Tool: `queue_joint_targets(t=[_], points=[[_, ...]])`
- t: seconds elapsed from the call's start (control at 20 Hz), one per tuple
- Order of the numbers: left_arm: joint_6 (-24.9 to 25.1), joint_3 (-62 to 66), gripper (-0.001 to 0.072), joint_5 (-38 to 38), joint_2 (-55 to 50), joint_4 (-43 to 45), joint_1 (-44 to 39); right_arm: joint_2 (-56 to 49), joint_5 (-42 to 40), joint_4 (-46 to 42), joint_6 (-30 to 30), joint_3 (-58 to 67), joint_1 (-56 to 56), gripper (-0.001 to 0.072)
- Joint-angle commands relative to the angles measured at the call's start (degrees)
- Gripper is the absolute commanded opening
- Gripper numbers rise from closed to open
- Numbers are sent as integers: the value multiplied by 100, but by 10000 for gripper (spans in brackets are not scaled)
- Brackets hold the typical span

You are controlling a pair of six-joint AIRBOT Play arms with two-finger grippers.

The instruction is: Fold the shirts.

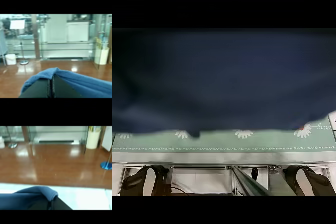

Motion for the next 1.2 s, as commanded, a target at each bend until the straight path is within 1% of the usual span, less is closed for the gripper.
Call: queue_joint_targets(t=[0.0, 0.1, 0.25, 0.35, 0.45, 0.55, 0.7, 0.8, 0.85, 0.9, 1.0, 1.15], points=[[-389, -511, 26, -227, 175, 575, -214, 105, 334, -380, 94, -341, 492, 18], [-520, -1303, 26, -195, 170, 411, -199, 103, 330, -273, 92, -870, 551, 18], [-544, -2656, 25, 17, 7, -428, -201, 83, 59, 13, 0, -2065, 551, 18], [-332, -3488, 25, 481, -341, -988, -282, -103, -280, 205, -188, -2870, 551, 18], [-299, -3952, 26, 1082, -933, -1016, -564, -503, -833, 273, -374, -3504, 553, 18], [-225, -4011, 25, 1690, -1777, -979, -1001, -1209, -1298, 396, -557, -3775, 584, 18], [-254, -3803, 26, 2789, -3182, -977, -1696, -2562, -2085, 483, -752, -3727, 879, 18], [-361, -3373, 25, 3206, -4175, -981, -2009, -3556, -2581, 503, -763, -3355, 1034, 18], [-463, -3128, 26, 3405, -4647, -979, -2122, -4087, -2732, 463, -811, -2973, 1058, 18], [-466, -2927, 26, 3543, -5038, -984, -2210, -4566, -2730, 463, -726, -2562, 1056, 18], [-470, -2555, 26, 3467, -5696, -1080, -2337, -5440, -2437, 470, -442, -1746, 1043, 18], [-490, -2413, 26, 3362, -6177, -1333, -2420, -6179, -2173, 516, -328, -1187, 1067, 18]])
